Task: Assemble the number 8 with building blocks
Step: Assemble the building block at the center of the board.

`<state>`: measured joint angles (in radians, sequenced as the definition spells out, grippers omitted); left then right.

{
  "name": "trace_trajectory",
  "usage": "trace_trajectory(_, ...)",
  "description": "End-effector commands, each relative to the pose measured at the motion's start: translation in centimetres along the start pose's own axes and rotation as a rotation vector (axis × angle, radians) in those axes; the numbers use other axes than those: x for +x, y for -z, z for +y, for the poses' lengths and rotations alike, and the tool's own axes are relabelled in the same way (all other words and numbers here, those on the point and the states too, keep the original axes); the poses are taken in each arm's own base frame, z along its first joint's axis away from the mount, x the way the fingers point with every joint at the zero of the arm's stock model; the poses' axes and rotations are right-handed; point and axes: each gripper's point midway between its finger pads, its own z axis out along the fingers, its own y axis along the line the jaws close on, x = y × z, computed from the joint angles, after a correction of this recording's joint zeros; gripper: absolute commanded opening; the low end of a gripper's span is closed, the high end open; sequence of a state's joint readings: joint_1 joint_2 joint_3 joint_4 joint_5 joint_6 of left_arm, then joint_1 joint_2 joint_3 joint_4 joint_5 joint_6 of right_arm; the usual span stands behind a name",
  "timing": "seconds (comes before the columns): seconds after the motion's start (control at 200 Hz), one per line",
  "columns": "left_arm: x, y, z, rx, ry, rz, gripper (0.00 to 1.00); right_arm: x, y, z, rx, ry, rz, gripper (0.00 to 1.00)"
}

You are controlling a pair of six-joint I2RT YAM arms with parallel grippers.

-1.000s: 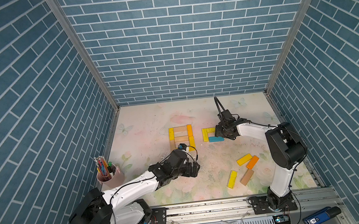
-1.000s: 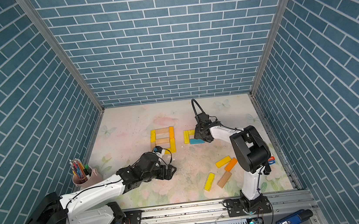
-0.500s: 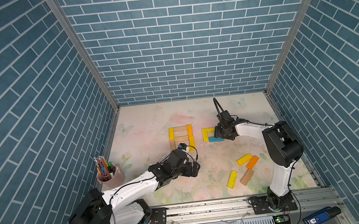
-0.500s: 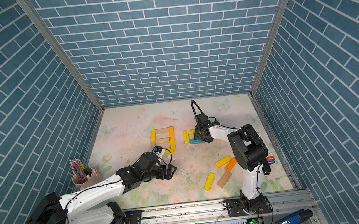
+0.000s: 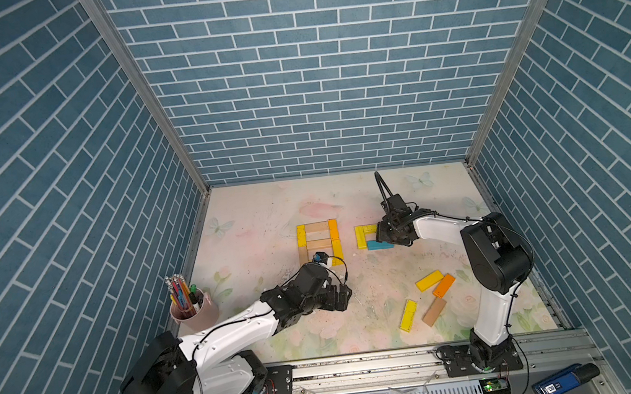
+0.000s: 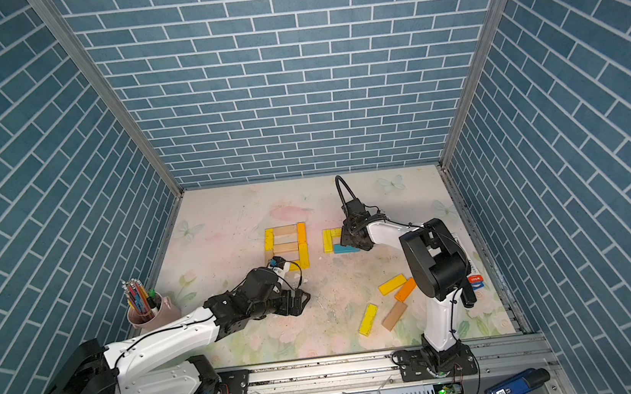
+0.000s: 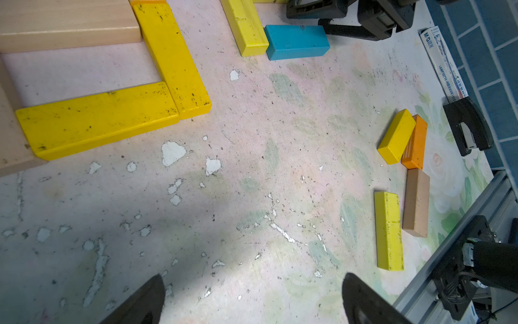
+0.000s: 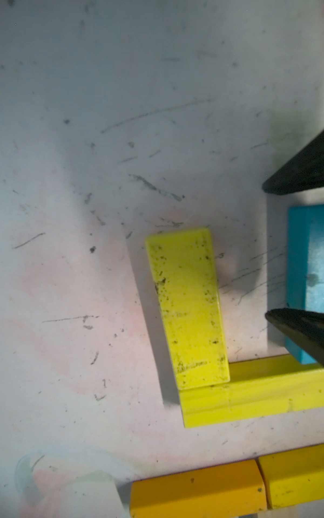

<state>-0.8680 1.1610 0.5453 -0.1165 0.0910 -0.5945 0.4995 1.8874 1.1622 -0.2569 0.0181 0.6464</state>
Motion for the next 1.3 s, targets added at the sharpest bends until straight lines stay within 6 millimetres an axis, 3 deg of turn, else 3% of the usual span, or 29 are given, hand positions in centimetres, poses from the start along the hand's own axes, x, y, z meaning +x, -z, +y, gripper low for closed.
trace_trajectory(0.0,-0.5,0.2,0.0,0.001,0.006,-0.018,0.99,1.4,-0.6,-0.6,0.026,0.029,0.040,0.66)
trace_trajectory(0.99,-0.6,0.0,-0.2,0.007,0.009,-0.015,1.00,3.5,-0.2,-0.4,0.030,0.111,0.044,0.64)
trace_trajectory(1.295,-0.6,0.1,-0.2,0.007,0.010,-0.017,1.00,3.6,-0.1,-0.6,0.042,0.041,0.046,0.64)
